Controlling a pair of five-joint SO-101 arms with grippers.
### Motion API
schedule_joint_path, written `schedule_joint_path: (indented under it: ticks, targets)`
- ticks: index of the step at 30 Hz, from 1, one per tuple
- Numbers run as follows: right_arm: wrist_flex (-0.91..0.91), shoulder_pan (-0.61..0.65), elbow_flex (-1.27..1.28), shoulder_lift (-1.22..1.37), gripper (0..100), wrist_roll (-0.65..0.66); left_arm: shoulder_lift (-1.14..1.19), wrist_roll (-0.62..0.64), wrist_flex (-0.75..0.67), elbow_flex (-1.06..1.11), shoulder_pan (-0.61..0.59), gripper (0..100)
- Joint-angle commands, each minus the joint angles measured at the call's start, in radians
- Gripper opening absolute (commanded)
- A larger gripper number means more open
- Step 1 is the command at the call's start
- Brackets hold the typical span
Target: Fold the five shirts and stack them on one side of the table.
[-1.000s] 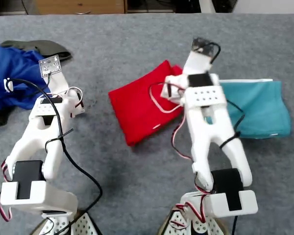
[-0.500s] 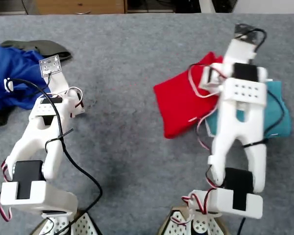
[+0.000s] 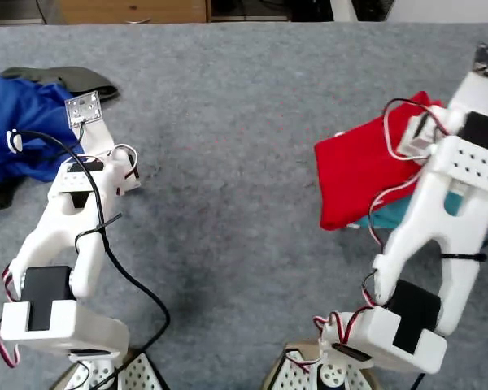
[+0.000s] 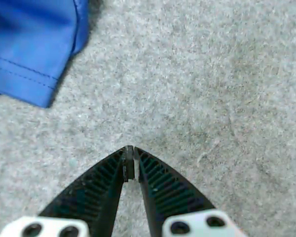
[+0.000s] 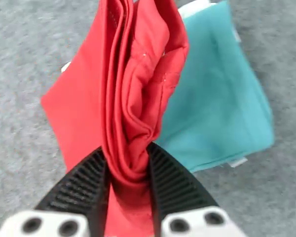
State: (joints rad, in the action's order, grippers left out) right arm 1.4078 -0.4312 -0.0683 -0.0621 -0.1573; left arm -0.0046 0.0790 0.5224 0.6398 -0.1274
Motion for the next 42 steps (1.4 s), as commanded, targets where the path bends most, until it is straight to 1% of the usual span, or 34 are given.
schedule_joint_path:
  ticks: [1, 9, 13, 18, 25, 27, 31, 33, 35, 38, 42]
  targets:
    - [0.002, -0.07, -0.025, -0.036, 0.2, 0.012, -0.012, -0.006, -0.014, -0.046, 0.009, 2]
    - [-0.005, -0.14, -0.028, -0.022, 0.2, 0.032, -0.012, -0.006, -0.014, -0.046, 0.006, 2]
    - [-0.052, -0.168, -0.033, 0.036, 0.2, 0.028, -0.012, -0.006, 0.014, -0.055, 0.006, 2]
    - [-0.095, -0.182, -0.033, 0.067, 0.2, 0.028, -0.012, -0.008, 0.017, -0.055, 0.005, 2]
    - [-0.095, -0.185, -0.033, 0.067, 0.5, 0.037, -0.012, -0.008, 0.015, -0.055, 0.005, 2]
    - [-0.095, -0.185, -0.033, 0.067, 4.2, 0.061, -0.012, -0.008, 0.015, -0.055, 0.005, 2]
    - [-0.095, -0.189, -0.031, 0.067, 19.6, 0.075, -0.012, -0.008, 0.015, -0.055, 0.005, 2]
    - [-0.095, -0.189, -0.031, 0.067, 25.1, 0.077, -0.012, -0.008, 0.015, -0.057, 0.005, 2]
    - [-0.094, -0.191, -0.031, 0.067, 27.3, 0.077, -0.012, -0.008, 0.015, -0.057, 0.005, 2]
    - [-0.071, -0.196, -0.035, 0.058, 27.4, 0.094, -0.012, -0.005, 0.015, -0.057, 0.005, 2]
    - [0.06, -0.214, -0.128, 0.061, 27.4, 0.098, -0.012, -0.005, 0.015, -0.057, 0.005, 2]
